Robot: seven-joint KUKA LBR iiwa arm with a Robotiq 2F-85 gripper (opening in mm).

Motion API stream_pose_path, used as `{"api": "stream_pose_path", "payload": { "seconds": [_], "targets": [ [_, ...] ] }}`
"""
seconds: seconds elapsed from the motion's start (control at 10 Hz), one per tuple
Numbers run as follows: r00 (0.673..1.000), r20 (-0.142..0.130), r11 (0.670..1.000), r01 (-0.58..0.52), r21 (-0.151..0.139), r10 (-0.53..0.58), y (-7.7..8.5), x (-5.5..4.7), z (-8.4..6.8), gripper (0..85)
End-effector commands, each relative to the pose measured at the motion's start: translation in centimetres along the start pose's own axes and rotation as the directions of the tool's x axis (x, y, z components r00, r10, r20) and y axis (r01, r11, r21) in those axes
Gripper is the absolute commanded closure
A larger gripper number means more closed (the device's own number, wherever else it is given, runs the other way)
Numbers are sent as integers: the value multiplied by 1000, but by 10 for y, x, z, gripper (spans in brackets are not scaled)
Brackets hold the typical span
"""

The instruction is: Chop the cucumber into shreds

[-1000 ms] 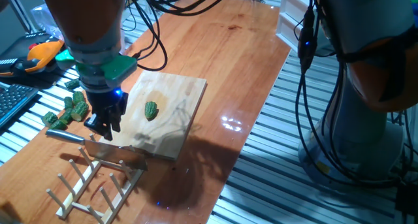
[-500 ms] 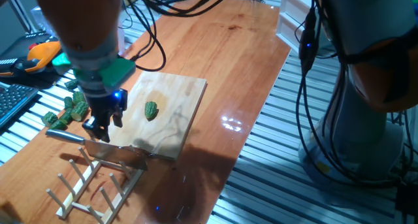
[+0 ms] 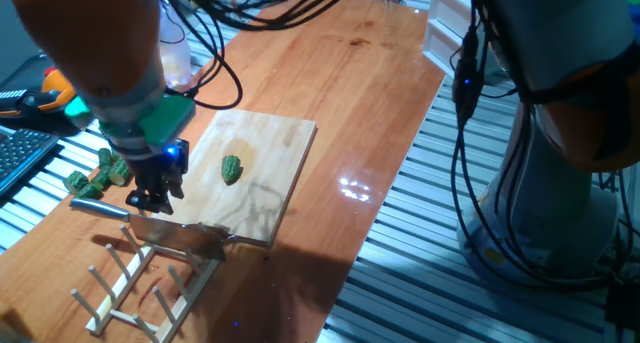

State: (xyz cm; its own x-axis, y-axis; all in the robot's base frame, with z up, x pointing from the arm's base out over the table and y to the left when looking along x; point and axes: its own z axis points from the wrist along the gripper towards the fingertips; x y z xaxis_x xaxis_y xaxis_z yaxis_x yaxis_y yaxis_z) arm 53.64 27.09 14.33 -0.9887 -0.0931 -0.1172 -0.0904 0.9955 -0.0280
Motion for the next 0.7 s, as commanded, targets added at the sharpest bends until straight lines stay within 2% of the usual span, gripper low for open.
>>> {"api": "stream_pose_path", "payload": {
  "seconds": [0.0, 0.1, 0.2, 0.4, 0.6],
  "targets": [
    [1000, 9, 1000, 2, -4, -2, 0, 0, 0, 340],
    [999, 23, 999, 40, -10, -40, 0, 0, 0, 340],
    [999, 10, 997, 39, -62, -38, 0, 0, 0, 340],
    [999, -22, 998, 31, -54, -32, 0, 0, 0, 340],
    [998, -52, 999, 17, -28, -19, 0, 0, 0, 340]
  ]
}}
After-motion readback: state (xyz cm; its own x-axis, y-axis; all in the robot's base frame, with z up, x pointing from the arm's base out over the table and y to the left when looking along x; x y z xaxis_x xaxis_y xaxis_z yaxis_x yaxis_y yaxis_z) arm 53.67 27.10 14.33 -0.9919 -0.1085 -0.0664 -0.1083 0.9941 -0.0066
